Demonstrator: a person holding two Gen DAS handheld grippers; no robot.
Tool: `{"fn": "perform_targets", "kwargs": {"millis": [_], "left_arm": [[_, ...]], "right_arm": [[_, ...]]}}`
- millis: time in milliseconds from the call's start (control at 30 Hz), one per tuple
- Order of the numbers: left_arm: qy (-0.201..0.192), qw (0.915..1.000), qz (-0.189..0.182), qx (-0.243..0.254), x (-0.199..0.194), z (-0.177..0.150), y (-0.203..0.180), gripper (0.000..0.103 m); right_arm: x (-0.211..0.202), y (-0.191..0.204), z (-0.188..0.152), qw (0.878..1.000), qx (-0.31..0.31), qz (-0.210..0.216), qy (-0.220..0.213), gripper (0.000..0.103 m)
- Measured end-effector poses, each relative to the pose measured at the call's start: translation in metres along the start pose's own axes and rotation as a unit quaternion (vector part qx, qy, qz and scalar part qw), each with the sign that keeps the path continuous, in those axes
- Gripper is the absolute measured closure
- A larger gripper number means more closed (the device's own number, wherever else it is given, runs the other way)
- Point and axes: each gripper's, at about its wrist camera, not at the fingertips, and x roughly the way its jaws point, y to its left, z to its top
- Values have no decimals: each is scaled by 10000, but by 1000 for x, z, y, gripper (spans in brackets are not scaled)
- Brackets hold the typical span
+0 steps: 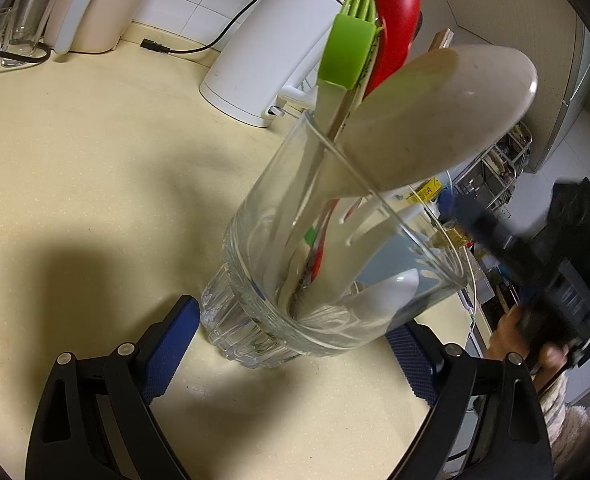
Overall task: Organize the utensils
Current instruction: 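Open the right gripper and pull it back from the glass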
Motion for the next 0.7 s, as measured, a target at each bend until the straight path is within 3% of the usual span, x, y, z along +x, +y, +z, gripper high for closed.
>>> {"fn": "perform_targets", "kwargs": {"millis": [200, 433, 700], "left_arm": [[0, 10000, 0, 0, 0, 0, 0, 9], [3, 10000, 4, 2, 0, 0, 0, 9], [36, 10000, 57, 26, 1, 0, -1, 9]], "right_arm": [[-4, -23, -47, 9972, 449, -277, 536, 79], [-15, -41, -90, 9910, 1026, -323, 800, 79], [-27, -32, -96, 9899, 1192, -160, 757, 79]]}}
